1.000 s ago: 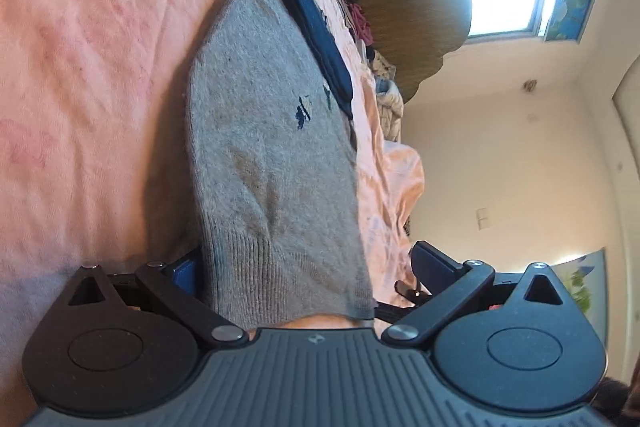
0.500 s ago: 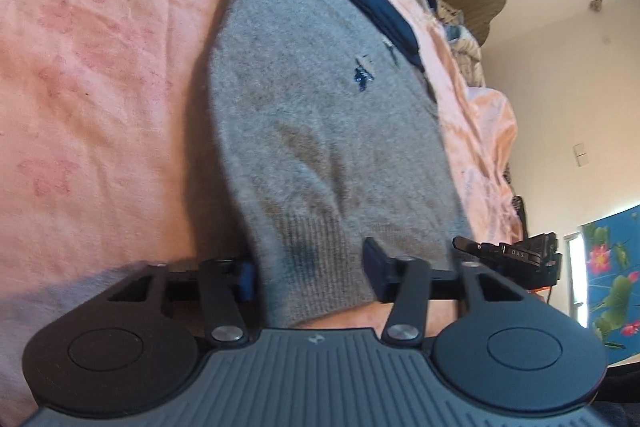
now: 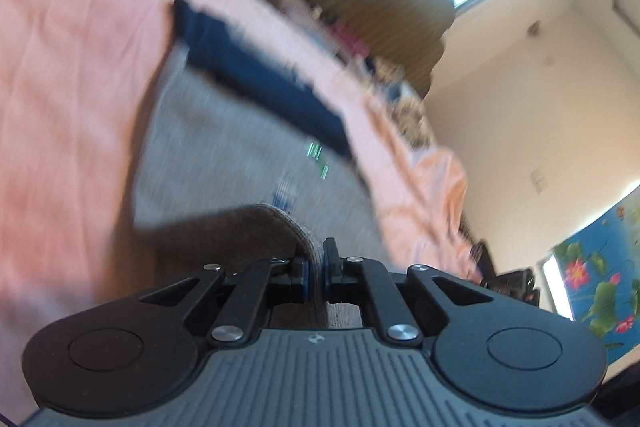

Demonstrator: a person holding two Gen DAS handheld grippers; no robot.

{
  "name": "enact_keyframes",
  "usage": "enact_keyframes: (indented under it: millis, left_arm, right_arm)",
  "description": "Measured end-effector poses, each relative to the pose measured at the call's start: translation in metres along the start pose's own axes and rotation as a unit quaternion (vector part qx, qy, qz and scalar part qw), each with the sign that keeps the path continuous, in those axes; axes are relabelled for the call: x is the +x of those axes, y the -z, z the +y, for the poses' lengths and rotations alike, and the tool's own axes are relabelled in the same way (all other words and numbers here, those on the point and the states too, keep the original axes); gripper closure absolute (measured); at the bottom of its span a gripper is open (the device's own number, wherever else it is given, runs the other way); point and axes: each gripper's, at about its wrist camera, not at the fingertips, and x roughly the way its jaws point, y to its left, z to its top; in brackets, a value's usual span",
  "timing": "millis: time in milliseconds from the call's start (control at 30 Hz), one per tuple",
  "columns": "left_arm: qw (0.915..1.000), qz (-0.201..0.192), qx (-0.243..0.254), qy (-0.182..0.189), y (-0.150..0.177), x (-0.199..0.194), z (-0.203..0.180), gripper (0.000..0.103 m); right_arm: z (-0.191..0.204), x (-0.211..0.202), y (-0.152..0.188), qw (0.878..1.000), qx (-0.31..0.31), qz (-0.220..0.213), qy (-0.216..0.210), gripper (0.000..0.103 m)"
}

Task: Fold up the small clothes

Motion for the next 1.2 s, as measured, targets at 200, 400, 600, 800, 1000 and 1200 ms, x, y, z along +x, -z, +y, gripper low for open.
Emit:
enact_keyframes:
  millis: [200, 400, 600, 800, 1000, 1200]
  left_arm:
    - [0.9959, -0.09, 0.005, 0.01, -0.097, 0.042, 0.005, 0.097]
    - [0.9913, -0.126, 0.004, -0.039, -0.196, 0.116, 0.035, 0.097]
    - [0.9868, -0.133, -0.019, -0.09, -0.248, 0.177, 0.08, 0.097]
    - [0.9866, -0.128, -0.002, -0.101, -0.26, 0.193, 0.092, 0.097]
    - [0.9506, -0.086, 0.217, -0.205, -0.235, 0.208, 0.045, 0.036]
    - [0.8891, -0.059, 0.37, -0.262, -0.21, 0.24, 0.026, 0.022]
  right_arm:
    - [-0.011, 0.035, -0.105, 0.996, -0.009, -0.081, -0.041, 0.091]
    - [-0.062, 0.093, -0.214, 0.992, 0.031, -0.121, -0.016, 0.091]
    - [-0.12, 0.152, -0.274, 0.99, 0.076, -0.116, 0.041, 0.091]
    - [-0.147, 0.191, -0.291, 0.986, 0.109, -0.114, 0.058, 0.086]
    - [-0.15, 0.189, -0.282, 0.987, 0.115, -0.107, 0.046, 0.039]
    - [-0.134, 0.178, -0.28, 0.989, 0.089, -0.1, 0.06, 0.029]
